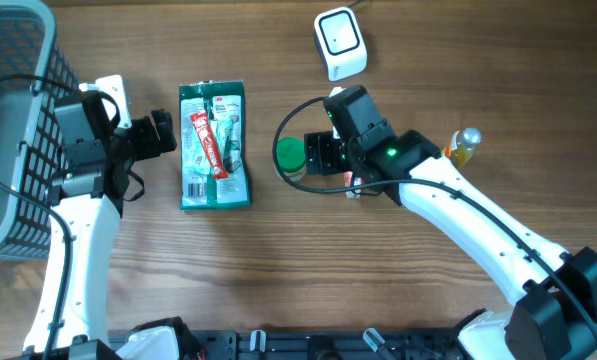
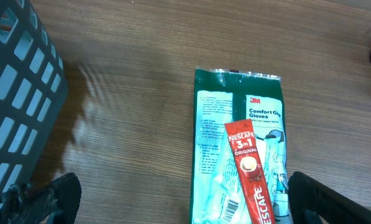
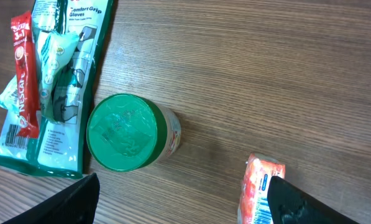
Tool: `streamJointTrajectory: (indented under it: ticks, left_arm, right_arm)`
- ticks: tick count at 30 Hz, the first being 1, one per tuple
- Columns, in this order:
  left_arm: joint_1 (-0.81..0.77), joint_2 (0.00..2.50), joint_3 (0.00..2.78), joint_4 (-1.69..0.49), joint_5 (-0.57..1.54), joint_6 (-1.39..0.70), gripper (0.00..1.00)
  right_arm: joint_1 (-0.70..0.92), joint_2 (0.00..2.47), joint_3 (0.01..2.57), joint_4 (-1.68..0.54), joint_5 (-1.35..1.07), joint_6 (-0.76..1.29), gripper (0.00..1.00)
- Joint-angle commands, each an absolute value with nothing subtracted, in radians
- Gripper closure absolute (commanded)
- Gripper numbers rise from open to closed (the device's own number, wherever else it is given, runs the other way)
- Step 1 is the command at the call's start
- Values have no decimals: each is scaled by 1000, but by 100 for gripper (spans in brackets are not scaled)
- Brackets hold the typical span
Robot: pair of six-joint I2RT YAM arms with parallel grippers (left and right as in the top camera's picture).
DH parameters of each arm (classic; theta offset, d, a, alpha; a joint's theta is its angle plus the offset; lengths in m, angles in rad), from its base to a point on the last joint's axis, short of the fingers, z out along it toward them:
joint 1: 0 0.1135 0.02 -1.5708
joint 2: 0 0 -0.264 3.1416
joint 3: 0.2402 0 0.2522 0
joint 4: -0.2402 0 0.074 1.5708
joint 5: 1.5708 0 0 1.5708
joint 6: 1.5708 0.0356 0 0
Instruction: Scan the item barcode
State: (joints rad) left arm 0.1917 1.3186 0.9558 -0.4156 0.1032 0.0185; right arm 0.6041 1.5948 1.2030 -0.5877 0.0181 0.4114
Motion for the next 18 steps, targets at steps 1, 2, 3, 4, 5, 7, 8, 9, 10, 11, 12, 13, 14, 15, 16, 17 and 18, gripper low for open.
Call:
streamJointTrajectory:
  ticks: [1,2,3,4,5,7,8,9,10,11,12,13,14,15,16,17,18]
  left_arm:
    - [196,1322,963,-413,107,26,0]
    - [196,1322,963,-413,107,26,0]
    - [196,1322,963,-413,107,26,0]
    - [196,1322,963,-413,107,26,0]
    - [196,1322,963,-413,107,26,0]
    - [196,1322,963,-413,107,26,0]
    - [196,1322,963,-413,107,26,0]
    - [196,1322,963,-413,107,26,0]
    - [196,1322,963,-413,107,26,0]
    - [196,1322,963,-413,107,26,0]
    - [196,1322,963,-413,107,26,0]
    - [196,1322,963,-413,107,26,0]
    - [196,1322,963,-413,107,26,0]
    - [196,1322,963,-413,107,26,0]
    - [196,1322,963,-413,107,26,0]
    - [196,1322,963,-413,107,26,0]
    - [196,1322,963,-413,107,26,0]
  right_arm:
    - [601,1587,1203,-590,8,445,13]
    - [601,1587,1202,-591,10,445,13]
    - [601,1588,1202,-601,10,448,13]
    - [598,1588,1202,-612,10,448,13]
    - [593,1588,1202,-619,10,448,13]
    - [556,1588,1202,-653,11,480,13]
    - [527,1588,1202,-693,10,530,14]
    - [459,1588,1202,-782,6,589,30]
    - [420,1588,1202,-834,-14,604,37]
    - [400,1588,1202,-864,-35,594,47]
    - [395,1588,1202,-883,-36,572,63]
    - [395,1588,1202,-891,-36,546,77]
    - [395,1588,1202,-890,-45,542,92]
    - [395,1588,1202,-874,-65,543,96]
    - [395,1588,1202,-857,-74,543,96]
    - [395,1588,1202,-826,-94,543,96]
    - [395,1588,1202,-793,-126,553,96]
